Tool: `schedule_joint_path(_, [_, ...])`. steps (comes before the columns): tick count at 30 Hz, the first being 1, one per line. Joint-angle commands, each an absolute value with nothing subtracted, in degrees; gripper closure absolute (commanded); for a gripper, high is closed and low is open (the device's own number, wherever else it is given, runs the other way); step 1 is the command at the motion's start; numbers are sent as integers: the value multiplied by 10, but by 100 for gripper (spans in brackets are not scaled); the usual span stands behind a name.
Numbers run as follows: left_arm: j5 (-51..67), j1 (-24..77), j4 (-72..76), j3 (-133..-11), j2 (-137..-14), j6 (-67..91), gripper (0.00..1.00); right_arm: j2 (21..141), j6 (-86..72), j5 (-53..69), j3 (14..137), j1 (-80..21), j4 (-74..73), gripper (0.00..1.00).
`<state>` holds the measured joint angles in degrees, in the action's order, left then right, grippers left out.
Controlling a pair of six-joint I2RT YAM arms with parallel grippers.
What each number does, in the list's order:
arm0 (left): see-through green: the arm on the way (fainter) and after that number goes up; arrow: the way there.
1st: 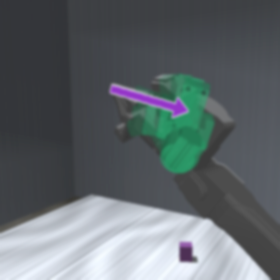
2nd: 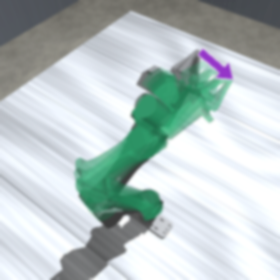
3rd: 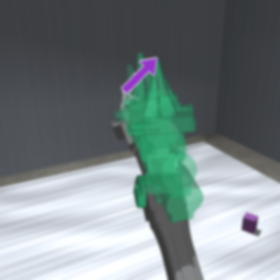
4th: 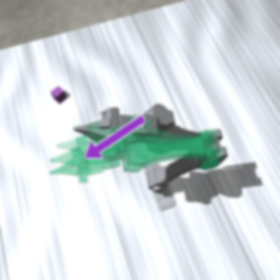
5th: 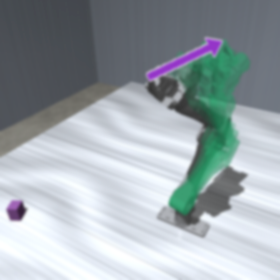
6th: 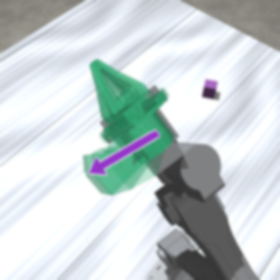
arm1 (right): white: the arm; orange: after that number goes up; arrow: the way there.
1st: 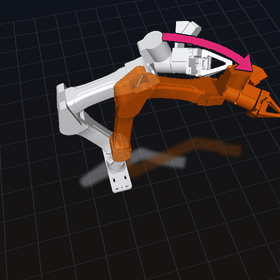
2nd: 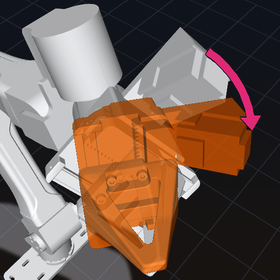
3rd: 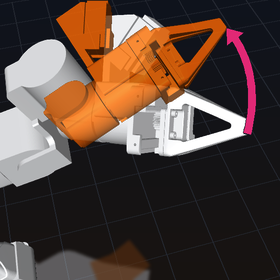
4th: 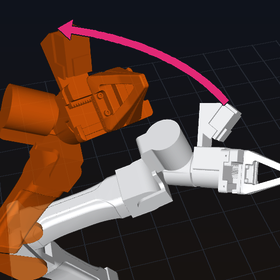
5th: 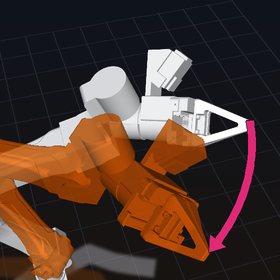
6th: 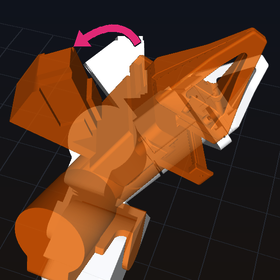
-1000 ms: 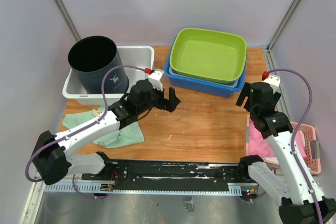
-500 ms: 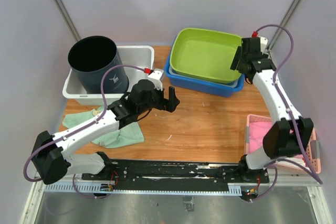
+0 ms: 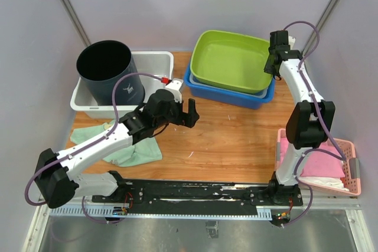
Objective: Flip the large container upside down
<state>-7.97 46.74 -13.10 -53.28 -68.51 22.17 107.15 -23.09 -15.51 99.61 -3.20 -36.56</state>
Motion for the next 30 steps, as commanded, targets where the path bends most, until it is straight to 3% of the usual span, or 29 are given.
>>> schedule_joint_path(1, [-98,468,-143,-562,-676,223,1,1059,-234,-120,1016,-29,-375,83])
schedule_joint_path(3, [-102,468,-148,-571,-676,222,1,1043,-230,-120,1015,-27,-374,98])
schedule_joint_path(4, [-106,468,-152,-576,-676,220,1,1034,-226,-120,1015,-26,-374,99])
schedule_joint_path(8, [-112,454,-171,-611,-677,202,1,979,-208,-116,994,-19,-357,99])
schedule_joint_path(16, [4,315,-210,-723,-714,199,1,851,-193,-61,904,-11,-298,100])
schedule_joint_path(26, [56,303,-193,-794,-796,165,1,718,-197,-26,829,-4,-294,99])
schedule_joint_path(30, [142,266,-181,-824,-842,184,1,635,-203,-5,798,-3,-322,99])
